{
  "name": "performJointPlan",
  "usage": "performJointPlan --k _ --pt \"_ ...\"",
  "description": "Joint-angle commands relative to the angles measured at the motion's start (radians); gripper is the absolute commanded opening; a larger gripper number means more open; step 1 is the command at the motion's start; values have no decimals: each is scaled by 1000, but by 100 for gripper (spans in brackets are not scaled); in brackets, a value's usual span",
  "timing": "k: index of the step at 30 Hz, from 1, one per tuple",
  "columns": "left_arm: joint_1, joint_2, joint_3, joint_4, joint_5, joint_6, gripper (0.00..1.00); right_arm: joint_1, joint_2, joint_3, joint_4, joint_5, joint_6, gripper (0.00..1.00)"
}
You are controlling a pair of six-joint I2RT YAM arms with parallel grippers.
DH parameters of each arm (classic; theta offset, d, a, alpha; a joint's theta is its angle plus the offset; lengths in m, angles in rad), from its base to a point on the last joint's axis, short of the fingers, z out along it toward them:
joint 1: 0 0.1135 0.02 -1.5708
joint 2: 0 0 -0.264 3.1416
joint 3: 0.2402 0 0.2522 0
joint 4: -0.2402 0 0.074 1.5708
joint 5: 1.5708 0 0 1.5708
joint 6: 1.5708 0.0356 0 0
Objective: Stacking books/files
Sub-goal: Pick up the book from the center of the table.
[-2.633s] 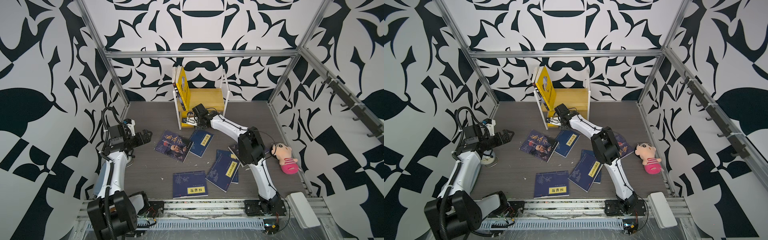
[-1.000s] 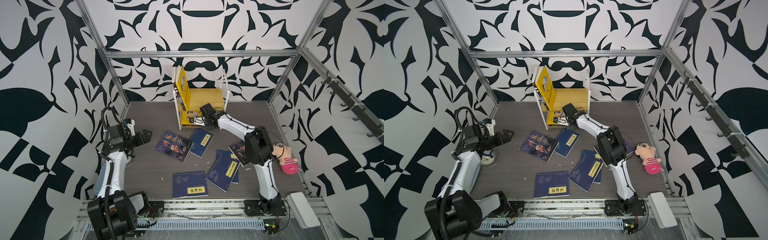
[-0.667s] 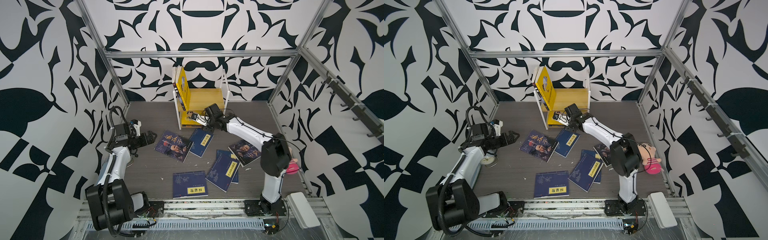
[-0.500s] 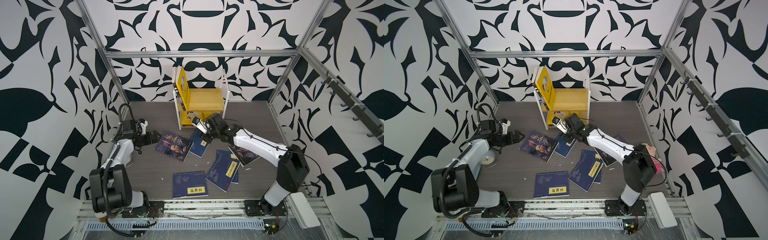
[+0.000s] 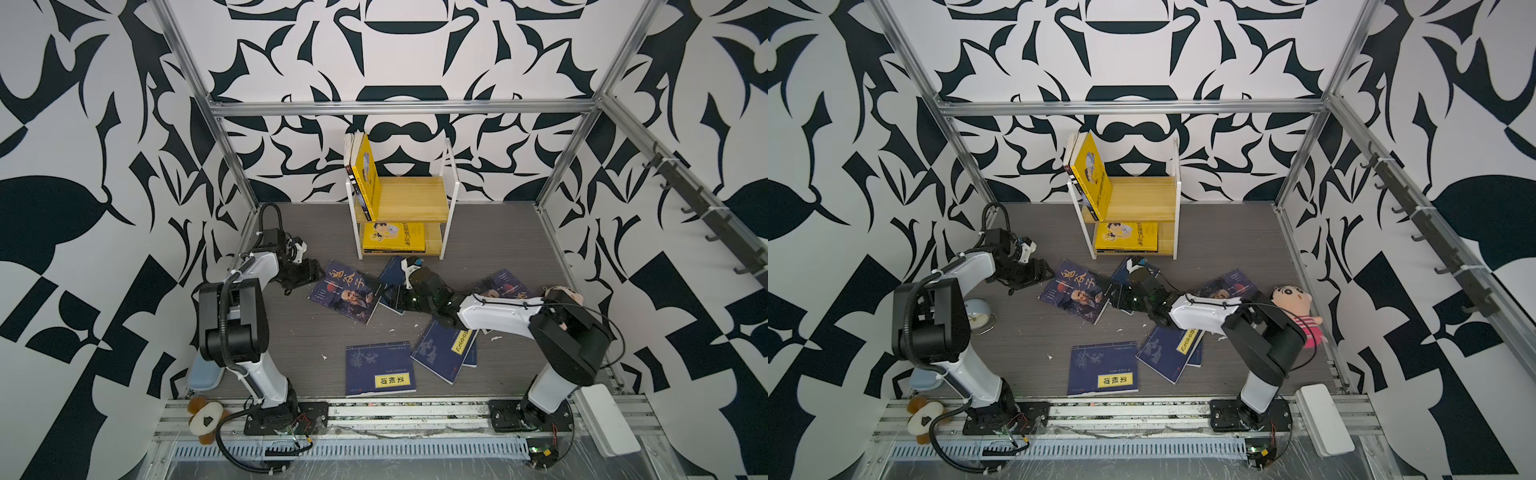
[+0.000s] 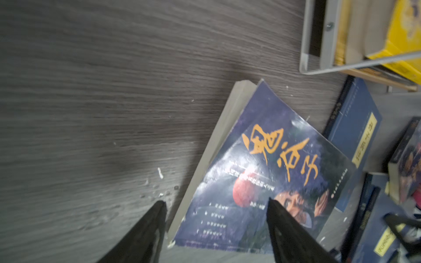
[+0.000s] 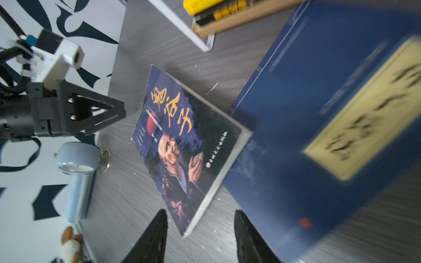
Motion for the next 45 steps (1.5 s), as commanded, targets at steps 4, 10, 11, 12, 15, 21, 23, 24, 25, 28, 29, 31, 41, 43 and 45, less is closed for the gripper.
performJointPlan --k 4,10,11,12,15,21,23,24,25,28,29,31,41,43,45 --pt "-12 63 30 -77 12 -9 62 19 80 -22 288 -43 276 49" --pt "-20 120 66 -112 8 -17 53 28 116 -17 274 -48 327 49" --pt "-24 123 66 -112 5 -17 52 29 123 -20 283 -53 338 49" --pt "-27 126 65 -112 3 -17 51 29 130 -26 293 -52 349 49" --pt "-35 132 61 -112 0 -15 47 26 145 -36 292 -44 373 49" --pt "-39 133 48 -110 0 -15 37 19 193 -35 315 -54 424 49" --pt "-40 128 39 -104 0 -15 37 17 196 -42 311 -41 440 50" --pt "-40 128 34 -100 0 -15 37 17 198 -45 313 -36 447 51" --pt "-40 129 34 -99 0 -14 37 16 201 -45 311 -32 454 53" --pt "-41 130 35 -103 -1 -15 37 16 189 -47 269 8 458 57" --pt "-41 128 35 -103 -1 -16 37 17 188 -47 257 19 461 57" --pt "-43 133 32 -101 3 -16 35 17 205 -47 274 21 474 58" --pt "-60 130 14 -95 16 -15 31 16 245 -15 496 -31 421 53" --pt "-62 121 6 -91 17 -14 31 17 221 -22 537 -43 384 48" --pt "-60 111 -1 -84 27 -14 31 16 207 -26 573 -53 355 41"
